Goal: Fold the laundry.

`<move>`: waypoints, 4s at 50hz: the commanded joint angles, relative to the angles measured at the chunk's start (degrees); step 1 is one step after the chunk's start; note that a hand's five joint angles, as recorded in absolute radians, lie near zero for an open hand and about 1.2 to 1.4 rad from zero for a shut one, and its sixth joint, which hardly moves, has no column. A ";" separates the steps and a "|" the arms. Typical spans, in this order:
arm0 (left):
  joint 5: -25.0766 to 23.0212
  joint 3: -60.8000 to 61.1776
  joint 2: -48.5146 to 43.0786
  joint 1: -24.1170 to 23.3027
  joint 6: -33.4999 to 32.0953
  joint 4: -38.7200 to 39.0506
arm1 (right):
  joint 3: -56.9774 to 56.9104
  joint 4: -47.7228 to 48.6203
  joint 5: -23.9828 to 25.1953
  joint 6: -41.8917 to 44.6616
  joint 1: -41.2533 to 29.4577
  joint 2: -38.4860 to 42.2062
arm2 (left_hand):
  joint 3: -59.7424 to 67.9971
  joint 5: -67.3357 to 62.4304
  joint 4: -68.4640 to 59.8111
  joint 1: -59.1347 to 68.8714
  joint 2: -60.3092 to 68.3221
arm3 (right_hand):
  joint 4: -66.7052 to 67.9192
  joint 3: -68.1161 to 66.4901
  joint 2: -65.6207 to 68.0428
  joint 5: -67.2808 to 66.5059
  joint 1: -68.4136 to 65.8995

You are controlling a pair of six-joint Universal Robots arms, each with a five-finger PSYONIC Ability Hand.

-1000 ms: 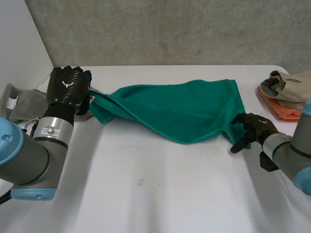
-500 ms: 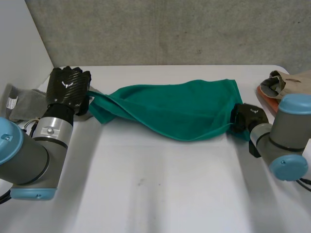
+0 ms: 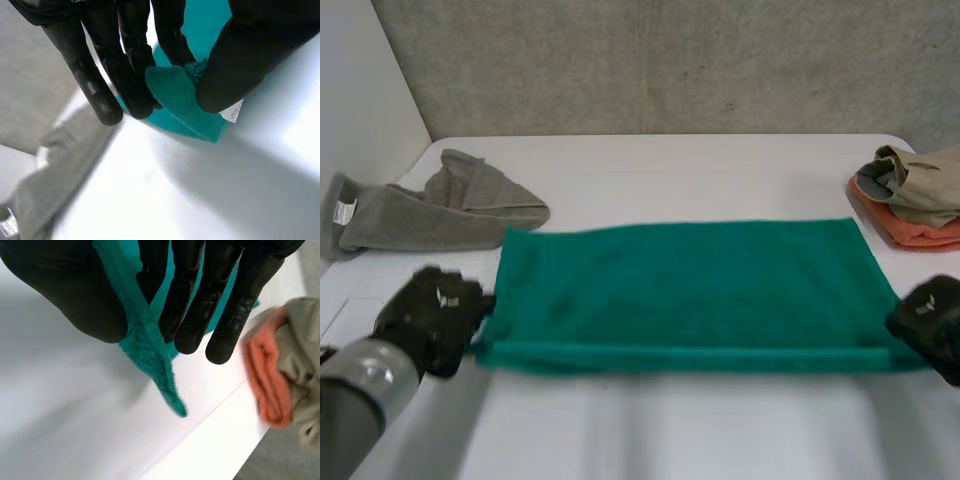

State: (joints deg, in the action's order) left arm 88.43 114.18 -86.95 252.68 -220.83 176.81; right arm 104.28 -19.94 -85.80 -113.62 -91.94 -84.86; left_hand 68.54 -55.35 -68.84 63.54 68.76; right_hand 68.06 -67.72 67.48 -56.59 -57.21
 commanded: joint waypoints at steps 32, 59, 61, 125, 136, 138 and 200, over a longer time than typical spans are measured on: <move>10.80 -28.99 -41.35 -4.82 -2.50 35.27 | -28.25 43.23 3.71 -0.28 -6.50 38.44 | 11.46 -14.65 -11.16 16.46 11.24 | 11.94 -12.28 12.52 -13.41 -22.79; 10.01 -13.91 -26.35 -8.08 -0.48 35.44 | -13.23 22.49 12.67 -27.88 2.81 18.41 | -58.54 55.35 58.84 -53.54 -58.76 | -58.06 57.72 -57.48 56.59 47.21; 9.92 -12.85 -25.64 -8.25 0.49 35.44 | -11.21 20.64 13.99 -27.27 4.48 17.97 | -58.54 55.35 58.84 -53.54 -58.76 | -58.06 57.72 -57.48 56.59 47.21; 9.83 -10.38 -22.47 -8.43 5.68 34.74 | -13.75 42.08 16.80 -17.68 -15.62 15.16 | -58.54 55.35 58.84 -53.54 -58.76 | 11.94 -12.28 12.52 -13.41 -22.79; 9.83 -9.76 -21.68 -8.52 5.59 34.83 | -21.31 46.83 23.04 -17.60 -36.20 30.88 | -58.54 55.35 58.84 -53.54 -58.76 | 11.94 -12.28 12.52 -13.41 -22.79; 9.75 -9.76 -21.77 -8.60 5.59 34.83 | -22.54 46.31 23.83 -17.42 -38.30 33.86 | -58.54 55.35 58.84 -53.54 -58.76 | 11.94 -12.28 12.52 -13.41 -22.79; 10.45 -14.60 -19.84 -16.25 5.59 34.56 | -16.83 40.06 14.60 -27.98 -40.24 25.61 | -58.54 55.35 58.84 -53.54 -58.76 | 11.94 -12.28 12.52 -13.41 -22.79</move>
State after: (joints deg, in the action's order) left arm 98.69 99.21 -107.59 234.69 -215.23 211.50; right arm 88.44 17.69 -76.06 -145.58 -120.42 -64.25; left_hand 12.20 -2.71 -11.72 11.28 11.77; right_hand 68.09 -67.73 67.54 -56.24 -54.54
